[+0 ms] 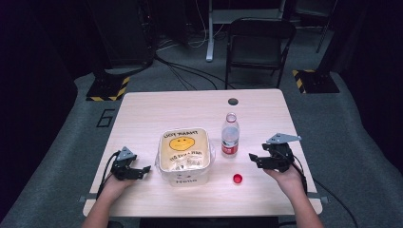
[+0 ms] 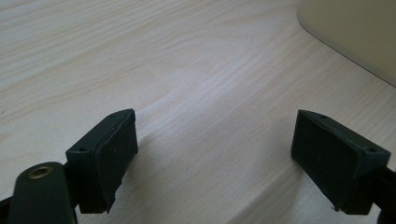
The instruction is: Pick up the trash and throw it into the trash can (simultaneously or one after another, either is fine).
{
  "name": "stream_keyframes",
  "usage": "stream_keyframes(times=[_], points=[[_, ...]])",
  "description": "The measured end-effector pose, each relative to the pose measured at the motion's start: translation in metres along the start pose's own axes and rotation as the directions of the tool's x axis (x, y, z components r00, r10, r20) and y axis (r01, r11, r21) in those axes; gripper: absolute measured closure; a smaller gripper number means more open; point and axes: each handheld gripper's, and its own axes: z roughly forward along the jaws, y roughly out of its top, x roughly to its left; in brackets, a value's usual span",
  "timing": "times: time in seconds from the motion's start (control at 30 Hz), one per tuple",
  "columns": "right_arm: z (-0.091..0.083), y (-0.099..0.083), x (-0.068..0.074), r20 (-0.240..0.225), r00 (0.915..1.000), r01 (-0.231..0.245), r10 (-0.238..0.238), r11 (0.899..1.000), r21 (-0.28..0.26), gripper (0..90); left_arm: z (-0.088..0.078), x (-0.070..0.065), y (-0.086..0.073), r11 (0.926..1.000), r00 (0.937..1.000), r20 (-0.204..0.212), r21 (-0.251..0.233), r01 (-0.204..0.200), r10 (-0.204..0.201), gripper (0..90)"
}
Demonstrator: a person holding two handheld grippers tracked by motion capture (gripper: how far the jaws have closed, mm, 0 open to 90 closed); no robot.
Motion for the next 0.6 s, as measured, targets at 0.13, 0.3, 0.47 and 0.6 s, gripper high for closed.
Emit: stream_keyframes(times=[0.13, 0.3, 0.47, 0.6], points=[[0.002, 0.007, 0.002, 0.000, 1.0000, 0.009, -0.009, 1.000, 0.003, 27.6, 0.000, 0.000, 0.000, 1.0000, 1.0000, 0.000, -0.001, -0.001, 0.001, 14.5], [0.004, 0.017, 0.004, -0.009, 0.9998, 0.020, -0.020, 1.000, -0.007, 22.9, 0.000, 0.000, 0.000, 1.0000, 1.0000, 0.000, -0.001, 0.001, -0.001, 14.5], [0.005, 0.027, 0.007, -0.012, 0.9993, 0.035, -0.036, 0.999, -0.022, 18.6, 0.000, 0.000, 0.000, 1.0000, 1.0000, 0.000, -0.001, 0.000, 0.000, 14.5], [0.007, 0.034, 0.010, -0.012, 0.9987, 0.048, -0.049, 0.998, -0.033, 14.3, 0.000, 0.000, 0.000, 1.0000, 1.0000, 0.000, -0.001, 0.000, 0.000, 14.5]])
